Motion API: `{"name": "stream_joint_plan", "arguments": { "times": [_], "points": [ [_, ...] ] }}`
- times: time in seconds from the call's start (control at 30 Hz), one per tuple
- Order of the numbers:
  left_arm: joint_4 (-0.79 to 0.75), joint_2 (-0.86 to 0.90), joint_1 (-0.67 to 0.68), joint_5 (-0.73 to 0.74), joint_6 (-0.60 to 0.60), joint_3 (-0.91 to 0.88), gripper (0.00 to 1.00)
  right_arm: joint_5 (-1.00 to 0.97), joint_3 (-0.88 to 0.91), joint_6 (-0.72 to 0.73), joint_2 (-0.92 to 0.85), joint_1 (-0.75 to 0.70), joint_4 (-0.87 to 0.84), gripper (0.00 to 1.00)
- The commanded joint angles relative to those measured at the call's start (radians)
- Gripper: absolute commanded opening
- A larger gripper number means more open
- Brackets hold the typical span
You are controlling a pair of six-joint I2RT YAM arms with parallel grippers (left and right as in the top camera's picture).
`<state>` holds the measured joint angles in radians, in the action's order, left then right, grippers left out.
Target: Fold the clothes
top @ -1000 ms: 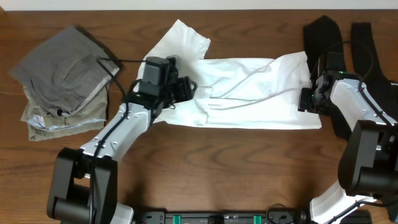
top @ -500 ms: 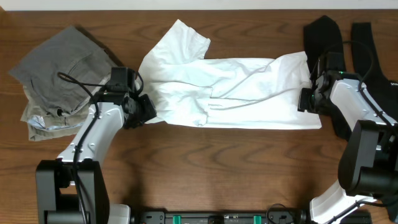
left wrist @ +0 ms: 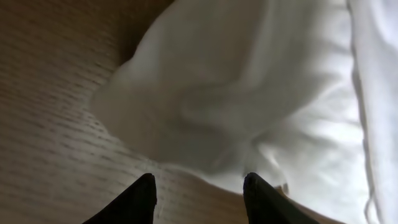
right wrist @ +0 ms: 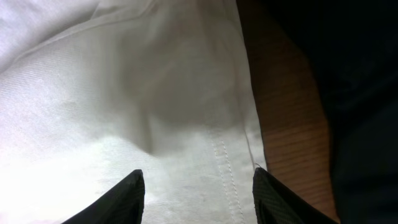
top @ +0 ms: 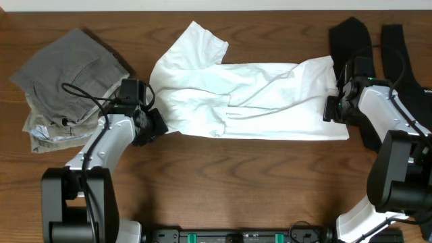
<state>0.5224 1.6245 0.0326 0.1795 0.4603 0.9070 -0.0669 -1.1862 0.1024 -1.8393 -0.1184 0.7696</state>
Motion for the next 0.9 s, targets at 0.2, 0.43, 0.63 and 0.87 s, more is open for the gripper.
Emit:
{"name": "stream_joint_plan", "arguments": {
  "times": [0.2,0.43,0.63,0.87],
  "points": [
    [-0.091,0.086,-0.003,-0.016,0.013,-0.009,0.49,-0.003,0.005,0.008,-0.007,-0.005,0.008,0.55],
    [-0.124,0.133,-0.003,-0.016,0.004,-0.009,0.38,-0.003,0.005,0.008,-0.007,-0.005,0.008,0.55],
    [-0.176,0.110,-0.003,-0.090,-0.120,0.021,0.06,-0.004,0.005,0.008,-0.007,-0.005,0.009,0.55],
    [-0.171,0.008,-0.003,-0.150,-0.180,0.051,0.06,-0.003,0.005,0.008,-0.007,-0.005,0.008,0.55]
  ]
}}
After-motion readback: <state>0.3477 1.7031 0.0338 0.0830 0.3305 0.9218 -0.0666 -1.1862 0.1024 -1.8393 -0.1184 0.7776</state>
